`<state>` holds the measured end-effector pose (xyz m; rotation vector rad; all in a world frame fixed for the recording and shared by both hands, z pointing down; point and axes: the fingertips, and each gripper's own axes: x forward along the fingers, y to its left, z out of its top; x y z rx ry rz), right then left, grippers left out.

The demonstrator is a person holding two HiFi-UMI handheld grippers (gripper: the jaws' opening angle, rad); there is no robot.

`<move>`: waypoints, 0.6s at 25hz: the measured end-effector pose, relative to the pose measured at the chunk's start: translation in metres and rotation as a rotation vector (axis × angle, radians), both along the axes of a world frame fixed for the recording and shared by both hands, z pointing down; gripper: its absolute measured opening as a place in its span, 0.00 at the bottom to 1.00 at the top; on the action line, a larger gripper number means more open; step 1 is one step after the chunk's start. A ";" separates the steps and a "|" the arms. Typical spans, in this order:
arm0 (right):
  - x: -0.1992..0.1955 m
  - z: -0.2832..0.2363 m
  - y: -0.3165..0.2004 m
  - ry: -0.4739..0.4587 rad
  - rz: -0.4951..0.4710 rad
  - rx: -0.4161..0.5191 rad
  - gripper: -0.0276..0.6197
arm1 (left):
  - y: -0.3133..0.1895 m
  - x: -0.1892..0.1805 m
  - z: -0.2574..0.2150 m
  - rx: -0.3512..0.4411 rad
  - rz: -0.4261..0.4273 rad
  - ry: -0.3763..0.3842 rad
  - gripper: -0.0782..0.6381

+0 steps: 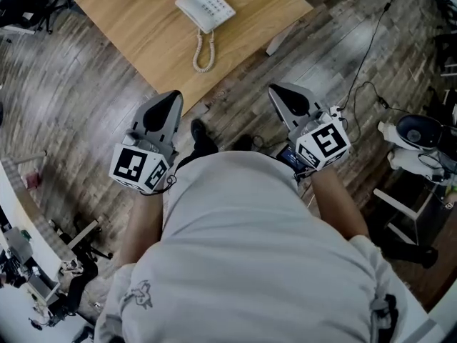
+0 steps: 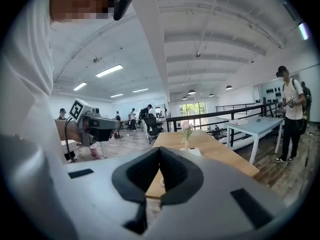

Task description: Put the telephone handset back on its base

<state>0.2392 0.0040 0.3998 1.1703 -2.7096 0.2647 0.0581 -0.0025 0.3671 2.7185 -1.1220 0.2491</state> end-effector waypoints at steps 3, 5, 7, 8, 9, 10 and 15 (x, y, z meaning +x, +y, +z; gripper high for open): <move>0.007 0.003 0.017 0.012 -0.043 0.003 0.05 | 0.020 0.005 0.004 -0.018 -0.030 -0.001 0.12; 0.009 0.005 0.026 0.026 -0.059 0.010 0.05 | 0.032 0.007 0.007 -0.029 -0.033 -0.012 0.12; 0.009 0.002 0.034 0.025 -0.062 0.018 0.05 | 0.040 0.007 0.006 -0.032 -0.029 -0.020 0.12; 0.009 0.001 0.038 0.021 -0.059 0.021 0.05 | 0.043 0.006 0.006 -0.031 -0.028 -0.022 0.12; 0.007 -0.001 0.041 0.017 -0.056 0.023 0.05 | 0.047 0.004 0.005 -0.029 -0.027 -0.024 0.12; 0.006 -0.002 0.045 0.014 -0.055 0.025 0.05 | 0.050 0.003 0.005 -0.026 -0.025 -0.026 0.12; -0.002 -0.010 0.067 0.031 -0.050 0.056 0.05 | 0.068 -0.003 0.001 0.001 0.003 -0.039 0.12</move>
